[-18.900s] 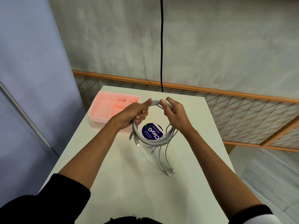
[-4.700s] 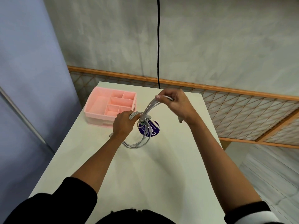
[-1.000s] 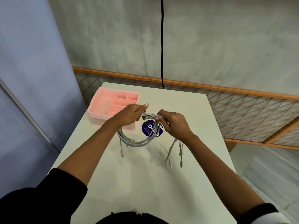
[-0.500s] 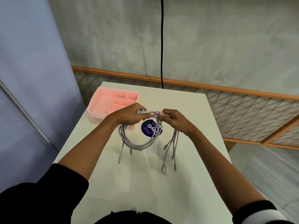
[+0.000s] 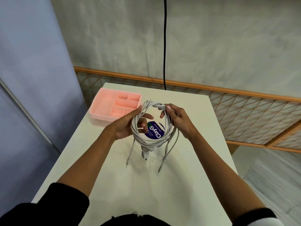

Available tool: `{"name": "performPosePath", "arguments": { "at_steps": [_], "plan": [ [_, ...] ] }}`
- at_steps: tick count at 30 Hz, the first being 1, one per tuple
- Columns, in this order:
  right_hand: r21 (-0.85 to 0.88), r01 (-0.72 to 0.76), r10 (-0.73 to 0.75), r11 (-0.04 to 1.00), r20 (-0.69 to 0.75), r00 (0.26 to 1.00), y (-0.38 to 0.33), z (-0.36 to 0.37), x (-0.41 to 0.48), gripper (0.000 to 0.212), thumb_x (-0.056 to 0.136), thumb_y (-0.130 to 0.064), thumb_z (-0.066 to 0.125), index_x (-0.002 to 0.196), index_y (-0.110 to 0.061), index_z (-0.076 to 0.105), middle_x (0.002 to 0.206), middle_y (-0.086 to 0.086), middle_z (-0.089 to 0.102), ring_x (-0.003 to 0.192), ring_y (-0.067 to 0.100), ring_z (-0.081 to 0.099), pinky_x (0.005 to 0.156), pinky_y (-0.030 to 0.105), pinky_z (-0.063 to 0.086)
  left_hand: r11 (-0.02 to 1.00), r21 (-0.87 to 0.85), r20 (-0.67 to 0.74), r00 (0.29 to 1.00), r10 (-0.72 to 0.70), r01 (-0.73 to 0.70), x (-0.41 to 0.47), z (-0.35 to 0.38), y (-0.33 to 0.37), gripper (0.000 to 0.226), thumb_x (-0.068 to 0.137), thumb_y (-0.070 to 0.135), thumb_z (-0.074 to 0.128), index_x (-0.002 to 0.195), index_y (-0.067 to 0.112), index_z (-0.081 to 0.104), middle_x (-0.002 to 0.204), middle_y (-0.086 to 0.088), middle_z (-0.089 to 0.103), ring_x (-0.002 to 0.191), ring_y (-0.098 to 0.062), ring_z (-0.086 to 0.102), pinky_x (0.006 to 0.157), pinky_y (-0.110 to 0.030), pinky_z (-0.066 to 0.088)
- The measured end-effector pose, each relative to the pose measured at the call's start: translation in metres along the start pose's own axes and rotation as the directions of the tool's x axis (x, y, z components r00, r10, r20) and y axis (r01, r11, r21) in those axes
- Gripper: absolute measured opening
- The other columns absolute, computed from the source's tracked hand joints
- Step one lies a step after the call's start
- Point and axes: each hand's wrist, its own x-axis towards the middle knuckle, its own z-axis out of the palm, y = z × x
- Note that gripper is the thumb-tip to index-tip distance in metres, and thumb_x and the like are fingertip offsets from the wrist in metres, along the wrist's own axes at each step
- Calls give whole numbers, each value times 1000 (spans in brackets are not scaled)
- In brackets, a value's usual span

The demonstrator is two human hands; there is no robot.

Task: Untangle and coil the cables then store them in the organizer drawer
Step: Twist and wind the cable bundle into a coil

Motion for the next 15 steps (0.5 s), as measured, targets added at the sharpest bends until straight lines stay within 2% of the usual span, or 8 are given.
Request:
{"name": "performPosePath", "arguments": {
  "at_steps": [2,3,6,8,10,13,15],
  "plan": [
    [53,-15,17,998,-45,999,1,1,1,33,104,-21,33,109,-5,62,78,0,62,48,4,39,47,16,32,994,-88,39,997,67,-64,1,2,-13,61,68,67,66,73,6,66,60,-7,53,64,-22,61,87,-44,51],
    [74,-22,28,997,-68,997,2,1,1,34,104,-22,33,110,-5,62,79,2,61,48,4,38,46,15,32,991,-98,48,994,96,-91,2,4,-16,65,66,71,65,64,7,60,59,-7,51,62,-23,59,85,-43,50],
    [101,-40,52,994,-118,992,3,1,1,35,104,-23,33,112,-4,62,78,4,60,47,2,37,45,14,30,990,-47,1,991,133,-133,5,13,-16,68,58,79,62,48,14,45,52,-2,41,49,-14,46,57,-24,47],
    [97,-60,73,993,-137,988,5,-1,0,36,104,-24,34,111,-5,63,77,3,60,47,1,38,45,14,30,988,12,-78,985,154,-154,7,14,-14,67,55,81,61,48,17,42,50,1,40,43,-9,40,45,-20,41],
    [79,-84,95,993,-153,984,8,-3,-1,35,104,-26,35,110,-7,64,76,2,61,49,2,38,46,15,30,979,97,-162,968,192,-178,8,13,-13,63,56,77,62,52,17,44,50,2,43,40,-9,38,42,-19,39],
    [19,-92,94,996,-179,979,9,-5,-1,35,103,-27,36,109,-9,66,76,2,64,48,4,36,47,15,31,950,264,-307,919,249,-170,10,12,-14,52,66,62,63,63,13,47,51,3,47,37,-10,37,41,-19,37],
    [-36,-74,64,997,-210,976,8,-9,-1,34,103,-25,37,108,-8,66,77,3,64,48,1,40,50,13,33,925,341,-332,899,284,-166,12,10,-15,38,80,46,61,71,11,48,54,1,44,40,-9,40,42,-18,38]
  ]
}}
